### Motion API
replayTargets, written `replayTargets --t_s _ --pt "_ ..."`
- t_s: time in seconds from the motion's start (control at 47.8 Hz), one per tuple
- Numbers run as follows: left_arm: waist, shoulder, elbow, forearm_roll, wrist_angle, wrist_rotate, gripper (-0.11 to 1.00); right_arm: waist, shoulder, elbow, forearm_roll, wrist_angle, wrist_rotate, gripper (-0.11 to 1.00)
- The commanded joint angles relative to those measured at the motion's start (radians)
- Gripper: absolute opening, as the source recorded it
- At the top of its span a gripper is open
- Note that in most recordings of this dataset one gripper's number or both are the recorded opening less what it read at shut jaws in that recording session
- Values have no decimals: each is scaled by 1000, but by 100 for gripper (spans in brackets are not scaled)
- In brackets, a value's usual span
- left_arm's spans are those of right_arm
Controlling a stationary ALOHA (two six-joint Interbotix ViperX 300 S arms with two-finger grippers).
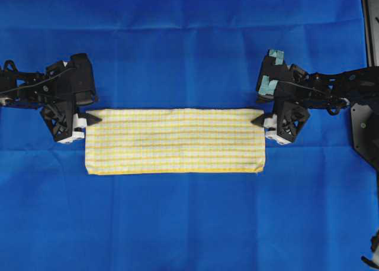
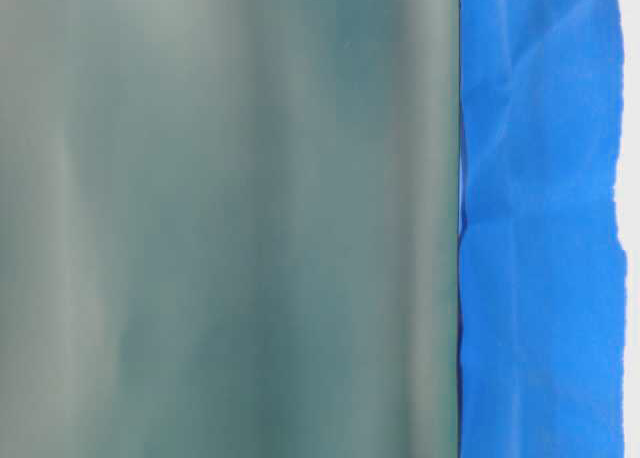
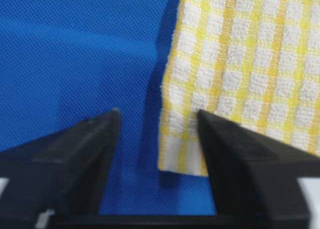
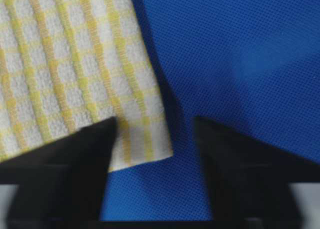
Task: Fold the yellow towel.
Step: 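Grasp the folded strip's top corners with both grippers, then lift the strip and swing it so the right gripper moves up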
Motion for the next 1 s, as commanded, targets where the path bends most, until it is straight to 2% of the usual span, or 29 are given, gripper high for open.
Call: replayTargets --t_s 0.0,0.105,0.167,0.209,0.377,0.628,0.983 --pt "2 0 -21 0 35 3 45 -2 -8 -14 -9 -2 -3 48" --pt "2 6 -43 2 95 9 19 -2 -8 -17 -20 -3 -8 17" --pt "2 9 -55 2 117 9 5 -2 -8 -18 -20 -2 -8 5" --pt "2 8 -66 2 133 9 2 -2 -9 -20 -21 -2 -8 4" --pt "2 -28 -95 2 164 11 2 -2 -38 -29 -20 17 5 4" --pt "2 -158 -147 2 290 9 2 -2 -207 -49 -25 117 3 4" --pt "2 -330 -196 2 403 5 2 -2 -416 -72 -81 209 5 4"
